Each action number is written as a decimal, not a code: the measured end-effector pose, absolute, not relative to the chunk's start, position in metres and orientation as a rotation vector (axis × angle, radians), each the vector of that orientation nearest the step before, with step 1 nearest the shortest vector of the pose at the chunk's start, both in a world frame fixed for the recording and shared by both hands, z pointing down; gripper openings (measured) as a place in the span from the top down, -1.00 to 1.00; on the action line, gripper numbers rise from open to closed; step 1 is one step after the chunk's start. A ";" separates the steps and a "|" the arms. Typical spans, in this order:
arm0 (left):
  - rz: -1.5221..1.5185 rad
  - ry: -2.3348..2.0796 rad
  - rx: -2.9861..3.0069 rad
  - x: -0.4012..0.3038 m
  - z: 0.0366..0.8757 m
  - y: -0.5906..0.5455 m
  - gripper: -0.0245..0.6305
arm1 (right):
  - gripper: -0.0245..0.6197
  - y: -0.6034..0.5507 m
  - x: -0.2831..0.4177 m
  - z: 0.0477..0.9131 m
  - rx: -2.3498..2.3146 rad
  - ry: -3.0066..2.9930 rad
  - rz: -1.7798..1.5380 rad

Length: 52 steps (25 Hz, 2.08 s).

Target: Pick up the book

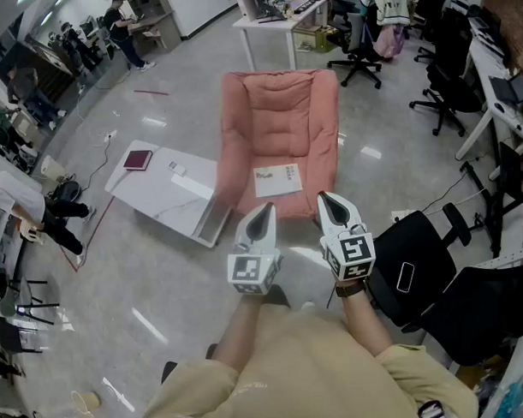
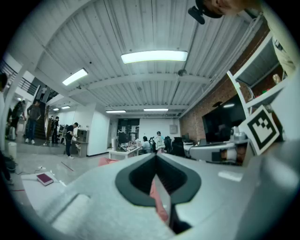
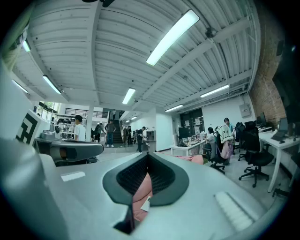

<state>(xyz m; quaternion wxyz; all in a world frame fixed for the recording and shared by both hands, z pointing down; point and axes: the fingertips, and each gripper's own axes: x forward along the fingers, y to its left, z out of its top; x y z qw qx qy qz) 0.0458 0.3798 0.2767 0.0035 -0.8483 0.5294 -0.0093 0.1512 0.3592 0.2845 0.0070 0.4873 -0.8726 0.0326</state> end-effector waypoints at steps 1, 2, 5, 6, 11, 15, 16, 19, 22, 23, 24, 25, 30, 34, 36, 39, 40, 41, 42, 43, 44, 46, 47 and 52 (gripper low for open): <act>-0.029 1.662 -2.662 0.044 0.279 0.378 0.92 | 0.91 0.358 0.149 0.286 1.521 -2.731 0.103; -0.028 1.666 -2.665 0.042 0.281 0.376 0.92 | 0.91 0.356 0.147 0.287 1.517 -2.732 0.102; -0.025 1.675 -2.689 0.039 0.290 0.368 0.92 | 0.91 0.352 0.142 0.291 1.503 -2.726 0.093; -0.024 1.671 -2.699 0.039 0.294 0.364 0.92 | 0.91 0.349 0.143 0.294 1.505 -2.719 0.097; -0.037 1.604 -2.783 0.040 0.310 0.328 0.92 | 0.91 0.314 0.144 0.313 1.523 -2.721 0.191; -0.058 1.537 -2.865 0.025 0.329 0.277 0.92 | 0.91 0.277 0.110 0.312 1.340 -2.877 0.179; -0.071 1.525 -2.880 0.019 0.334 0.260 0.92 | 0.91 0.263 0.103 0.313 1.336 -2.873 0.190; -0.108 1.476 -2.946 0.002 0.349 0.218 0.92 | 0.91 0.224 0.086 0.323 1.330 -2.824 0.219; -0.060 1.488 -2.973 -0.022 0.355 0.172 0.92 | 0.91 0.184 0.069 0.327 1.328 -2.799 0.193; -0.053 1.497 -2.973 -0.031 0.356 0.154 0.92 | 0.91 0.167 0.063 0.328 1.338 -2.792 0.197; -0.056 1.499 -2.975 -0.039 0.356 0.139 0.92 | 0.91 0.151 0.056 0.331 1.348 -2.781 0.212; -0.062 1.497 -2.979 -0.046 0.356 0.128 0.92 | 0.91 0.137 0.050 0.334 1.355 -2.767 0.233; -0.019 1.513 -2.997 -0.085 0.354 0.085 0.92 | 0.91 0.087 0.011 0.339 1.313 -2.740 0.249; -0.030 1.579 -3.000 -0.108 0.375 0.055 0.92 | 0.90 0.060 -0.014 0.359 1.266 -2.737 0.313; -0.035 1.583 -3.029 -0.109 0.386 0.042 0.92 | 0.91 0.046 -0.018 0.371 1.242 -2.725 0.332; -0.043 1.605 -3.035 -0.106 0.399 0.014 0.92 | 0.91 0.019 -0.011 0.380 1.262 -2.735 0.321; -0.046 1.620 -3.026 -0.106 0.403 0.003 0.92 | 0.91 0.008 -0.009 0.381 1.264 -2.759 0.318; -0.051 1.634 -3.019 -0.107 0.408 -0.009 0.92 | 0.91 -0.005 -0.008 0.384 1.250 -2.784 0.322; -0.058 1.647 -3.020 -0.107 0.413 -0.020 0.92 | 0.91 -0.017 -0.008 0.388 1.225 -2.801 0.329; -0.064 1.654 -3.033 -0.106 0.419 -0.031 0.92 | 0.91 -0.030 -0.008 0.393 1.195 -2.808 0.333; -0.065 1.646 -3.061 -0.104 0.424 -0.041 0.92 | 0.91 -0.042 -0.009 0.398 1.166 -2.809 0.339; -0.060 1.601 -3.130 -0.095 0.432 -0.061 0.92 | 0.91 -0.062 -0.009 0.410 1.110 -2.813 0.381; -0.060 1.586 -3.154 -0.090 0.436 -0.072 0.92 | 0.91 -0.072 -0.008 0.418 1.083 -2.817 0.416; -0.161 1.586 -3.208 -0.078 0.474 -0.123 0.92 | 0.91 -0.118 -0.006 0.467 0.971 -2.811 0.574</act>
